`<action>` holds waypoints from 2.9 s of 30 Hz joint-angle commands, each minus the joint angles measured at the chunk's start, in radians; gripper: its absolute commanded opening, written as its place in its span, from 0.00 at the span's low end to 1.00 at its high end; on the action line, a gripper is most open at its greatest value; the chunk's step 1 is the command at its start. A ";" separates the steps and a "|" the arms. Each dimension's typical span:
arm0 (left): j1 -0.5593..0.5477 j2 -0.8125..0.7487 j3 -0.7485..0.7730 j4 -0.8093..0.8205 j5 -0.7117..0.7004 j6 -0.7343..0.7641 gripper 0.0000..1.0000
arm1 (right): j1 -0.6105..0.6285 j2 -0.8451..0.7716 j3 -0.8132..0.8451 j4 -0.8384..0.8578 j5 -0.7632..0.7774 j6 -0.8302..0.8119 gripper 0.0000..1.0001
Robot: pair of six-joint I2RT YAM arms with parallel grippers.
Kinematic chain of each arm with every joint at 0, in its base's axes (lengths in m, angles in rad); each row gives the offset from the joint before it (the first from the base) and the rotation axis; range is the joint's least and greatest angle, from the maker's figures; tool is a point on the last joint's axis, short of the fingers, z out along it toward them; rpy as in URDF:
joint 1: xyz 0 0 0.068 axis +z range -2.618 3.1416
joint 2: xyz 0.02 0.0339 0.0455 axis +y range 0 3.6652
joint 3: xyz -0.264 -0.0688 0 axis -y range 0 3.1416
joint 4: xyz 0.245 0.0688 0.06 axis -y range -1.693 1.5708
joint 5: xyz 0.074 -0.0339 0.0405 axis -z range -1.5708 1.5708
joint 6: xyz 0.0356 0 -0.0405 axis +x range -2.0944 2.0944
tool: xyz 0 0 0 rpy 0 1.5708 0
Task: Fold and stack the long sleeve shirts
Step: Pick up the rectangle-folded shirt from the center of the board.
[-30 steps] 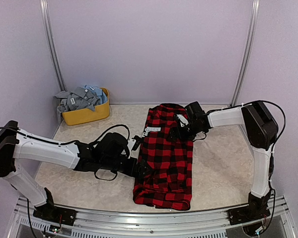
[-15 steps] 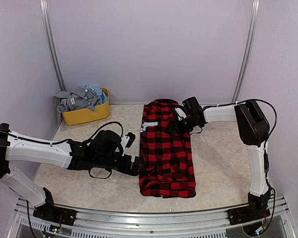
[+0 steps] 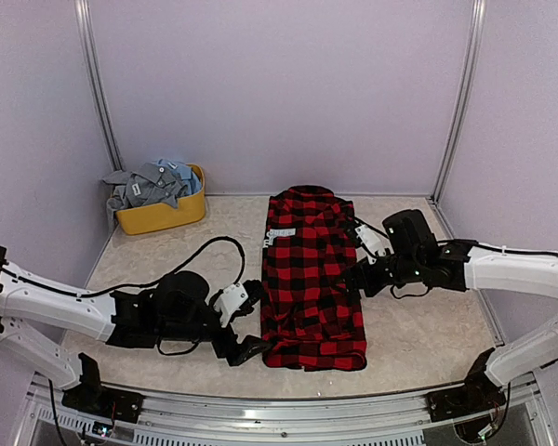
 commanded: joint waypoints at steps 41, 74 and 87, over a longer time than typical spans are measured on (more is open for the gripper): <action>-0.102 0.443 0.142 -0.133 0.075 0.487 0.00 | 0.341 -0.291 -0.379 -0.054 -0.008 0.288 0.84; -0.046 0.257 0.096 -0.177 0.349 0.197 0.00 | 0.740 0.079 -0.224 -0.083 0.311 0.338 0.66; -0.047 0.261 0.101 -0.185 0.361 0.192 0.00 | 0.741 0.031 -0.219 -0.199 0.373 0.410 0.67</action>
